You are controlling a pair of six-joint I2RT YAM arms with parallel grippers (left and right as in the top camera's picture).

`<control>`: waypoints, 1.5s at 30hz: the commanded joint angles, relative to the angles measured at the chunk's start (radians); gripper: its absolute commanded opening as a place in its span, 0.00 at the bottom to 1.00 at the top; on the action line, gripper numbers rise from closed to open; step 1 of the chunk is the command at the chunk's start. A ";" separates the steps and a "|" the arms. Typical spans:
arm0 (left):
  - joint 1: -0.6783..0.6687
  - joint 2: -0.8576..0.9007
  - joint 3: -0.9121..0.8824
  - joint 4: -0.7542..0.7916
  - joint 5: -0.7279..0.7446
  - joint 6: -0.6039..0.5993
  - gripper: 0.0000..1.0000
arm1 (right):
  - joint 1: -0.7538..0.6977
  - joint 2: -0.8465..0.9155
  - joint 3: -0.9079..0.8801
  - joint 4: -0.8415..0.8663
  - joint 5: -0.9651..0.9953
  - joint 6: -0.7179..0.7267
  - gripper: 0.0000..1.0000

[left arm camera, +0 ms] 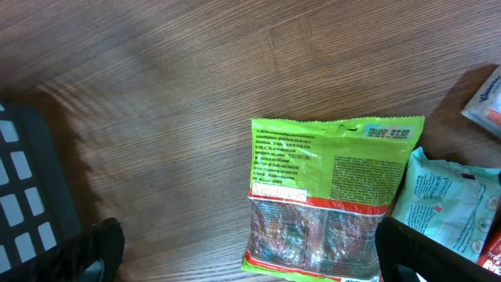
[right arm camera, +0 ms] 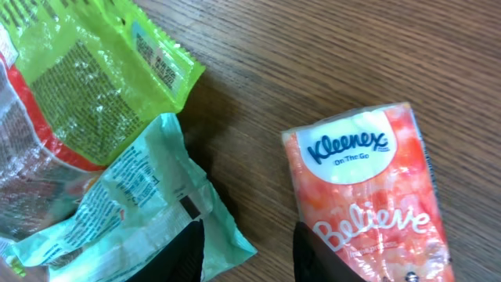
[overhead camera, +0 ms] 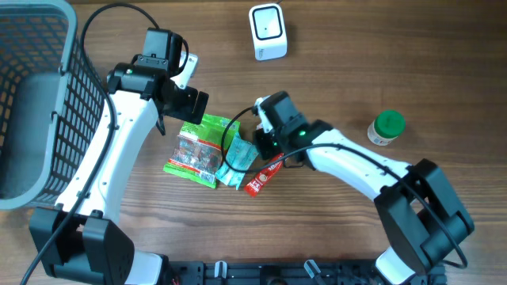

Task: Scan the item barcode
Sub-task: 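Grasp the red Kleenex pack with the right gripper, then lift the Kleenex pack and move it right toward the scanner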

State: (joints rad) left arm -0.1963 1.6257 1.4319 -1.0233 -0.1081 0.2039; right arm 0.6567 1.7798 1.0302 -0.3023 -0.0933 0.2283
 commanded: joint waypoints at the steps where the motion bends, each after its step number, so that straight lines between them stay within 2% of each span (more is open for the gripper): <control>1: -0.002 -0.004 0.010 0.003 -0.009 0.008 1.00 | 0.037 0.017 0.026 0.000 0.208 -0.032 0.38; 7: -0.002 -0.004 0.010 0.003 -0.009 0.009 1.00 | 0.047 0.017 0.026 -0.019 0.304 -0.098 0.37; 21: -0.002 -0.004 0.010 0.003 -0.009 0.009 1.00 | 0.047 0.113 0.024 0.005 0.330 -0.123 0.34; 24: -0.002 -0.004 0.010 0.003 -0.009 0.008 1.00 | 0.046 0.122 0.024 0.004 0.386 -0.124 0.19; 26: -0.002 -0.004 0.010 0.003 -0.009 0.009 1.00 | 0.047 0.118 0.024 -0.002 0.384 -0.120 0.06; 30: -0.002 -0.004 0.010 0.003 -0.009 0.009 1.00 | 0.035 0.068 0.024 -0.048 0.383 -0.055 0.04; 32: -0.002 -0.004 0.010 0.003 -0.009 0.009 1.00 | 0.016 -0.016 0.024 -0.064 0.332 -0.045 0.04; 35: -0.002 -0.004 0.010 0.003 -0.009 0.008 1.00 | -0.048 -0.200 0.024 -0.105 0.134 -0.034 0.04; 38: -0.002 -0.004 0.010 0.003 -0.009 0.009 1.00 | -0.208 -0.334 0.024 -0.238 -0.127 0.011 0.04; 41: -0.002 -0.004 0.010 0.003 -0.009 0.009 1.00 | -0.355 -0.322 0.010 -0.313 -0.360 -0.024 0.04; 45: -0.002 -0.004 0.010 0.003 -0.009 0.009 1.00 | -0.476 -0.227 -0.034 -0.291 -0.643 -0.065 0.04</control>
State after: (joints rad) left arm -0.1963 1.6257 1.4319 -1.0233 -0.1081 0.2039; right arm 0.2302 1.4765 1.0294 -0.6071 -0.4305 0.2028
